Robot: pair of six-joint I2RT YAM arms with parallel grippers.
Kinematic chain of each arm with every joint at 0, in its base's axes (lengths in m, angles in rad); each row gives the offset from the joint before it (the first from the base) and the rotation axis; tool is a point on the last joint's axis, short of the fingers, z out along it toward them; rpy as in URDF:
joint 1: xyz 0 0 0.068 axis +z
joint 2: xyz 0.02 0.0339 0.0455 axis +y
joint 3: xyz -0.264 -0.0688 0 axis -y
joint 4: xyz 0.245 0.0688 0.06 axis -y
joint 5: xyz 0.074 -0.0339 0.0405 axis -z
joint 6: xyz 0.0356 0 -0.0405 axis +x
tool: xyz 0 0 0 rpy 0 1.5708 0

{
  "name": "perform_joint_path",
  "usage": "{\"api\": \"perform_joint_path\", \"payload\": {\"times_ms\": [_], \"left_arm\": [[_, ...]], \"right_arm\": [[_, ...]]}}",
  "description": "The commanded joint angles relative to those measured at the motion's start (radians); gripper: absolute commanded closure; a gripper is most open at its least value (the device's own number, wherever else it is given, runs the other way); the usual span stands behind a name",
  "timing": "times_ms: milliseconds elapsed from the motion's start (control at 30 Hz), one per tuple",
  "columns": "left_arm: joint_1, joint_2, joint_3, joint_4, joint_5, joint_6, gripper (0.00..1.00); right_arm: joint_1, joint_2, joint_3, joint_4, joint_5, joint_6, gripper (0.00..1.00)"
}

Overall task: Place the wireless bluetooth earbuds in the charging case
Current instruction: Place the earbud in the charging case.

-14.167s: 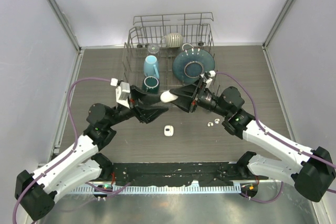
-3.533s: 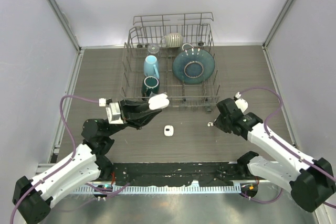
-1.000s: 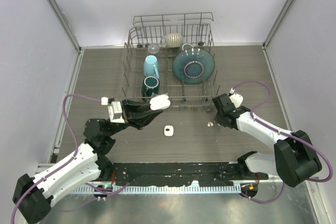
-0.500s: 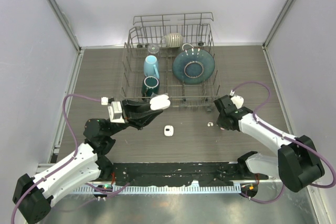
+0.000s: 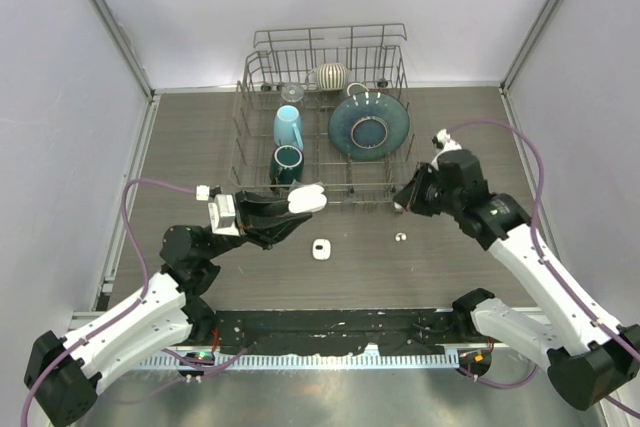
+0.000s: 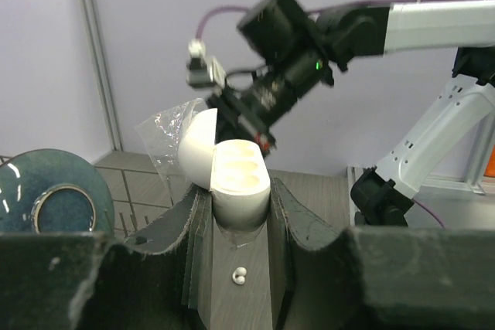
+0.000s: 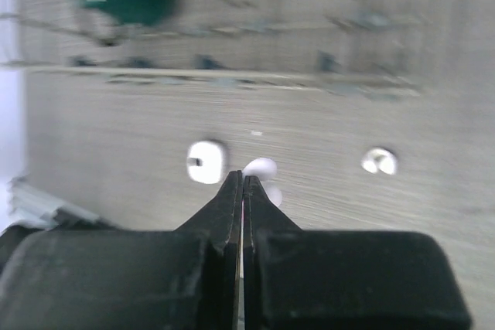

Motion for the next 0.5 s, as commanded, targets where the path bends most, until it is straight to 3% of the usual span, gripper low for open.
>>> {"api": "perform_joint_path", "payload": {"times_ms": [0, 67, 200, 467], "left_arm": [[-0.003, 0.01, 0.039, -0.005, 0.065, 0.024, 1.0], [-0.003, 0.018, 0.047, -0.019, 0.088, 0.03, 1.0], [-0.003, 0.035, 0.073, -0.025, 0.169, 0.028, 1.0], [-0.003, 0.108, 0.144, -0.034, 0.312, -0.002, 1.0]], "right_arm": [[-0.003, -0.018, 0.214, -0.038, -0.341, -0.15, 0.99], [-0.003, -0.007, 0.314, -0.063, -0.431, -0.198, 0.99], [-0.003, 0.017, 0.428, -0.025, -0.78, -0.221, 0.99], [0.0, 0.016, 0.474, 0.179, -1.091, -0.125, 0.99]]}}
